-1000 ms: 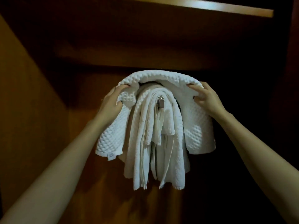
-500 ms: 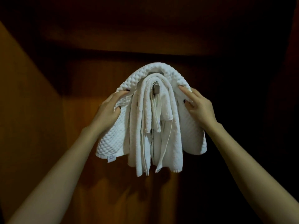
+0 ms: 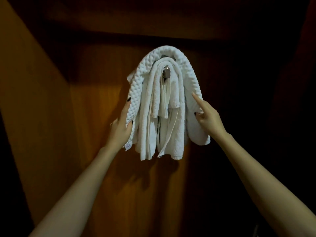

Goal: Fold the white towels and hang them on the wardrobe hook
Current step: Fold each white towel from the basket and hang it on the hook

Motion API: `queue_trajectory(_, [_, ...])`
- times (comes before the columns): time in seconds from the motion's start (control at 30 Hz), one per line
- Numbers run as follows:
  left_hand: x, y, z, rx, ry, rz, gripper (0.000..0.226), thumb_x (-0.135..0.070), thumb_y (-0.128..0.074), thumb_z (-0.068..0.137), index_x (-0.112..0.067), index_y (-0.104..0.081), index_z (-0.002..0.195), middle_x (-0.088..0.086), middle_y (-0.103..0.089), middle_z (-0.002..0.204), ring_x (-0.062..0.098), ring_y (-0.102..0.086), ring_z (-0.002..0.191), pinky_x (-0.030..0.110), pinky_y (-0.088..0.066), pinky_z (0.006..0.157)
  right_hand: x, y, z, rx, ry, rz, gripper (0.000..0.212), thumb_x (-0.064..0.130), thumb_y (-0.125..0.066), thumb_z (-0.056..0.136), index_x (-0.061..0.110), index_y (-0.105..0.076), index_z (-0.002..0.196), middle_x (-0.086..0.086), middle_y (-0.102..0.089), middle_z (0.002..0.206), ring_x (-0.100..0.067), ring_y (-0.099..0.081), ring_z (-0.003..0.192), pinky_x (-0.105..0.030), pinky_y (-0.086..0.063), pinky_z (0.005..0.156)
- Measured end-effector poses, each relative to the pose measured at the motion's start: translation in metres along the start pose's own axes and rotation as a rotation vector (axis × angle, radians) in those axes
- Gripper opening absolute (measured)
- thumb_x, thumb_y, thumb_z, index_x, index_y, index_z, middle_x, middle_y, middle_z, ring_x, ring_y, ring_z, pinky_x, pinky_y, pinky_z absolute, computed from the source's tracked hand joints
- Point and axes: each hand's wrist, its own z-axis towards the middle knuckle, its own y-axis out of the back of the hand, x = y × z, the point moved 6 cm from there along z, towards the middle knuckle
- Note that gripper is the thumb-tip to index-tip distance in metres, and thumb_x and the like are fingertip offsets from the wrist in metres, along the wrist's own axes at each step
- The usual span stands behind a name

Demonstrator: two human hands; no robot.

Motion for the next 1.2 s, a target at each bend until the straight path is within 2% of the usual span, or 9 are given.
queue_trajectory(0.07, [-0.004, -0.004, -0.004, 0.039, 0.033, -0.002, 0.09, -0.006, -0.051, 0.093, -0.06, 0.002, 0.141, 0.004, -0.055, 0.084, 0.027, -0.05, 0.047, 0.04, -0.04, 0.043, 0.003, -0.004, -0.006, 0.007, -0.029, 0.08, 0.083, -0.006, -0.052, 0.09, 0.044, -0.023, 0.149, 0.012, -0.046, 0.141, -0.004, -0.053, 0.111, -0.022, -0.047, 0.09])
queue_trajectory(0.17, [-0.011, -0.013, -0.013, 0.043, 0.046, -0.012, 0.086, -0.006, -0.049, 0.093, -0.053, 0.001, 0.145, 0.008, -0.059, 0.081, 0.016, -0.047, 0.048, 0.028, -0.033, 0.045, 0.009, -0.013, -0.016, -0.003, -0.077, 0.204, 0.083, -0.006, -0.052, 0.09, 0.045, -0.024, 0.148, 0.023, -0.036, 0.142, 0.002, -0.043, 0.125, -0.016, -0.04, 0.099])
queue_trajectory(0.3, [-0.012, -0.027, -0.018, 0.008, 0.115, -0.021, 0.078, -0.006, -0.047, 0.095, -0.038, 0.0, 0.15, 0.016, -0.061, 0.116, 0.028, -0.063, 0.086, 0.034, -0.049, 0.069, 0.014, -0.015, -0.021, -0.011, -0.086, 0.255, 0.087, -0.005, -0.054, 0.089, 0.055, -0.022, 0.142, 0.02, -0.038, 0.144, -0.001, -0.048, 0.122, -0.02, -0.042, 0.102])
queue_trajectory(0.47, [-0.015, -0.05, -0.021, 0.088, 0.214, -0.066, 0.062, 0.0, -0.042, 0.096, -0.023, -0.023, 0.151, 0.009, -0.043, 0.146, 0.028, -0.047, 0.128, 0.038, -0.04, 0.105, 0.02, -0.029, -0.028, 0.017, -0.104, 0.24, 0.082, -0.005, -0.051, 0.09, 0.05, -0.023, 0.144, 0.005, -0.047, 0.147, -0.012, -0.06, 0.11, -0.032, -0.051, 0.098])
queue_trajectory(0.6, [-0.013, -0.038, -0.022, 0.194, 0.149, -0.187, 0.061, -0.01, -0.048, 0.097, -0.031, -0.025, 0.149, -0.002, -0.039, 0.148, 0.005, -0.037, 0.128, 0.026, -0.034, 0.105, 0.028, -0.035, -0.033, 0.055, -0.123, 0.325, 0.071, 0.005, -0.052, 0.094, 0.043, -0.027, 0.149, 0.01, -0.039, 0.152, -0.003, -0.044, 0.13, -0.033, -0.039, 0.111])
queue_trajectory(0.8, [0.023, -0.007, -0.071, 0.209, 0.117, 0.035, 0.061, -0.037, -0.052, 0.095, -0.03, -0.023, 0.149, -0.004, -0.03, 0.153, 0.015, -0.033, 0.137, 0.035, -0.033, 0.108, 0.053, -0.046, -0.094, -0.173, -0.184, 0.094, 0.051, 0.018, -0.053, 0.095, 0.023, -0.042, 0.144, -0.013, -0.032, 0.15, -0.028, -0.028, 0.14, -0.051, -0.028, 0.114])
queue_trajectory(0.93, [0.031, -0.007, -0.139, 0.272, 0.1, 0.204, 0.06, -0.036, -0.051, 0.095, -0.024, -0.026, 0.148, -0.001, -0.027, 0.153, 0.017, -0.025, 0.14, 0.039, -0.03, 0.111, 0.097, -0.093, -0.15, -0.034, -0.088, 0.127, 0.044, 0.014, -0.057, 0.092, 0.011, -0.052, 0.136, -0.018, -0.045, 0.138, -0.033, -0.04, 0.132, -0.053, -0.034, 0.108])
queue_trajectory(1.07, [0.033, -0.001, -0.219, 0.443, 0.163, 0.284, 0.058, -0.038, -0.047, 0.096, -0.029, -0.024, 0.148, -0.006, -0.025, 0.153, 0.014, -0.022, 0.141, 0.043, -0.032, 0.11, 0.124, -0.152, -0.216, 0.304, -0.183, 0.127, 0.047, 0.024, -0.052, 0.098, 0.021, -0.044, 0.144, -0.01, -0.04, 0.147, -0.025, -0.03, 0.14, -0.045, -0.024, 0.115])
queue_trajectory(1.2, [0.037, 0.025, -0.306, 0.563, 0.219, 0.25, 0.056, -0.033, -0.046, 0.097, -0.029, -0.022, 0.149, -0.007, -0.028, 0.151, 0.012, -0.026, 0.137, 0.039, -0.032, 0.11, 0.151, -0.189, -0.291, 0.496, -0.255, 0.088, 0.048, 0.031, -0.048, 0.1, 0.025, -0.038, 0.147, -0.013, -0.034, 0.152, -0.026, -0.027, 0.142, -0.043, -0.023, 0.114])
